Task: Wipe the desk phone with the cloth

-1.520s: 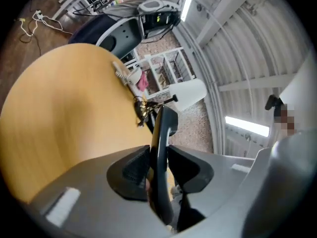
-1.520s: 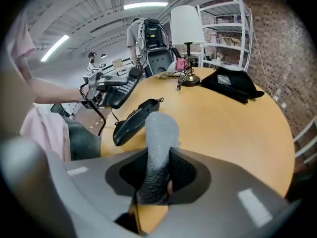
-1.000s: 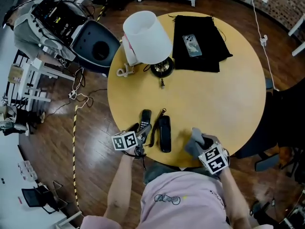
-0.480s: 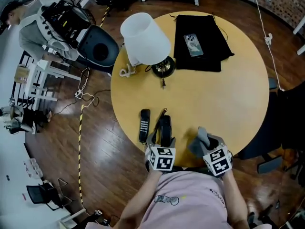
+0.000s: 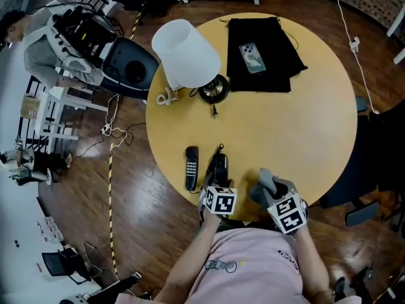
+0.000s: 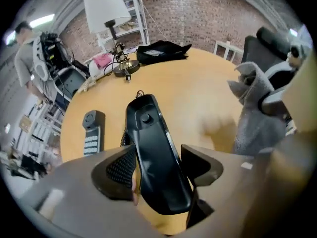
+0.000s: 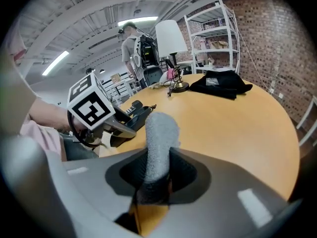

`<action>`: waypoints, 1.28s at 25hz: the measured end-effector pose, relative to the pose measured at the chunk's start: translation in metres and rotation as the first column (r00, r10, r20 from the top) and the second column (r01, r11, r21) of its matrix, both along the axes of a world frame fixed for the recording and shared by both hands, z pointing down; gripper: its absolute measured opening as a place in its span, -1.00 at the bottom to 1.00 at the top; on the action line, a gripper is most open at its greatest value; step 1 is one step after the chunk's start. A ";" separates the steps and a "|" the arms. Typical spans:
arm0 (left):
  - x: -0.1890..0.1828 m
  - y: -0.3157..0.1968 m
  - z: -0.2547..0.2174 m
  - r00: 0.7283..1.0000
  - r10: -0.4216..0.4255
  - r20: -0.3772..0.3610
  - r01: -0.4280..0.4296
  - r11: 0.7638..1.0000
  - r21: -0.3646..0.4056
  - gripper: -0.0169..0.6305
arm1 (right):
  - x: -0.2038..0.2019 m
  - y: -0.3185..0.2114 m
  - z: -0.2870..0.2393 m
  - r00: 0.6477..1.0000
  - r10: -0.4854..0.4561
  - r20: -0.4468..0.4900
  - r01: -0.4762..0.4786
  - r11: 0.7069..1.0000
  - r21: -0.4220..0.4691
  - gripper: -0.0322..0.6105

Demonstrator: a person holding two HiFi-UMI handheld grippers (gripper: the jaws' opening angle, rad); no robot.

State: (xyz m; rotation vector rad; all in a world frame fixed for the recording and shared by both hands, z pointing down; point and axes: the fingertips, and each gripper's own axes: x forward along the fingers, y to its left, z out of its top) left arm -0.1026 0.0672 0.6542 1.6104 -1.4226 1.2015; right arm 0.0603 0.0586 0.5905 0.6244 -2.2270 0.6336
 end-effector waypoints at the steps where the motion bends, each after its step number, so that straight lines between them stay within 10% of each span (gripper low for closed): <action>1: 0.000 0.004 -0.002 0.995 -0.025 -0.097 0.026 1.000 0.011 -0.04 | -0.003 0.001 -0.003 1.000 0.002 0.012 -0.002 1.000 0.003 -0.55; 5: 0.003 0.006 -0.027 0.898 -0.084 -0.432 0.131 0.988 0.082 -0.16 | -0.031 -0.019 -0.021 0.992 -0.061 0.109 0.055 0.997 0.058 -0.56; 6: 0.002 0.005 -0.036 0.865 -0.079 -0.495 0.157 0.981 0.117 -0.56 | -0.044 -0.026 -0.026 0.986 -0.098 0.133 0.086 0.992 0.091 -0.55; 9: -0.007 0.005 -0.046 0.783 -0.085 -0.617 0.214 0.967 0.139 -0.79 | -0.083 -0.052 -0.037 0.965 -0.183 0.190 0.150 0.973 0.176 -0.55; 16: -0.007 -0.010 -0.033 0.785 -0.068 -0.615 0.190 0.972 0.136 -0.87 | -0.088 -0.078 -0.010 0.975 -0.151 0.164 0.132 0.984 0.118 -0.55; 21: -0.031 -0.008 -0.035 0.591 -0.109 -0.799 0.319 0.942 0.107 -0.87 | -0.096 -0.088 0.010 0.988 -0.059 0.143 0.050 0.996 0.071 -0.55; 26: -0.057 0.002 -0.034 0.297 -0.164 -0.941 0.467 0.884 -0.006 -0.94 | -0.150 -0.055 0.019 0.970 -0.190 0.153 0.187 0.982 0.035 -0.55; 28: -0.069 0.002 -0.032 0.249 -0.183 -0.951 0.513 0.858 -0.031 -0.94 | -0.170 -0.028 0.015 0.940 -0.302 0.159 0.303 0.953 0.018 -0.55; 30: -0.073 -0.002 -0.031 0.280 -0.194 -0.940 0.509 0.860 -0.026 -0.94 | -0.176 0.004 0.012 0.890 -0.430 0.151 0.434 0.901 0.006 -0.55; 31: -0.071 -0.004 -0.030 0.359 -0.189 -0.914 0.473 0.881 0.003 -0.94 | -0.171 0.011 0.012 0.884 -0.440 0.157 0.445 0.896 0.006 -0.55; 32: -0.068 -0.006 -0.030 0.494 -0.167 -0.853 0.406 0.912 0.057 -0.94 | -0.159 0.011 0.013 0.897 -0.410 0.167 0.415 0.910 0.004 -0.55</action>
